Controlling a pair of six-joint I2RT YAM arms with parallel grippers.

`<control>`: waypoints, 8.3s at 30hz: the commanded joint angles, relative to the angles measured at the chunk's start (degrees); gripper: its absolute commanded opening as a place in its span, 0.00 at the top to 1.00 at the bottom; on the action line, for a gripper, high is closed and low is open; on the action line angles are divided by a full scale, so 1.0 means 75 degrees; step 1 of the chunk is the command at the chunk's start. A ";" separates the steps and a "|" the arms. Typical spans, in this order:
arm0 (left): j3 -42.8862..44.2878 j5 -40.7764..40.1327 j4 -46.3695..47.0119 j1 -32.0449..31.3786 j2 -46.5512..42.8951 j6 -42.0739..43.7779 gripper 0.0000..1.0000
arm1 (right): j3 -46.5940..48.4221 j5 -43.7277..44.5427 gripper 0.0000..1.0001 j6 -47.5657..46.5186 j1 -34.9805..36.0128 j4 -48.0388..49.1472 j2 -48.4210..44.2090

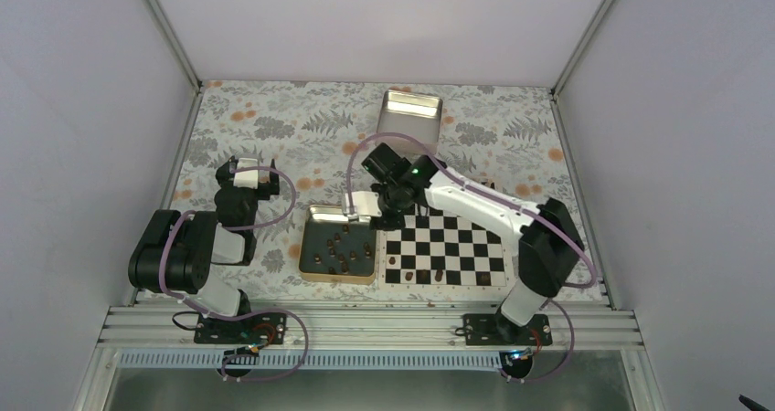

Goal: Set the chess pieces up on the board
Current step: Place the chess piece on the chessboard, then pick up the chess piece from the storage box, then place the chess piece on the chessboard, then pick up the chess piece from the storage box.

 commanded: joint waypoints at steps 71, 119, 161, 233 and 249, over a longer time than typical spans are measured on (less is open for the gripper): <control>0.0033 0.0030 0.0394 -0.0027 0.0073 -0.0017 0.00 | 0.1352 0.1010 0.75 0.0390 0.1167 -0.1457 0.2582; 0.0033 0.0032 0.0392 -0.0026 0.0077 -0.0011 0.00 | 0.0767 0.0590 0.94 0.1044 0.0937 -0.2149 0.0217; 0.0033 0.0036 0.0393 -0.0030 0.0070 0.0002 0.00 | -0.1083 -0.0172 0.94 0.0937 0.0952 -0.0892 0.0717; 0.0030 0.0065 0.0398 -0.0026 0.0071 0.0014 0.00 | 0.2167 -0.0385 0.69 0.0574 0.1464 -0.1319 0.2365; 0.0034 0.0052 0.0404 -0.0029 0.0074 0.0007 0.00 | 0.1584 -0.0185 0.68 0.0629 0.1850 -0.0950 0.2457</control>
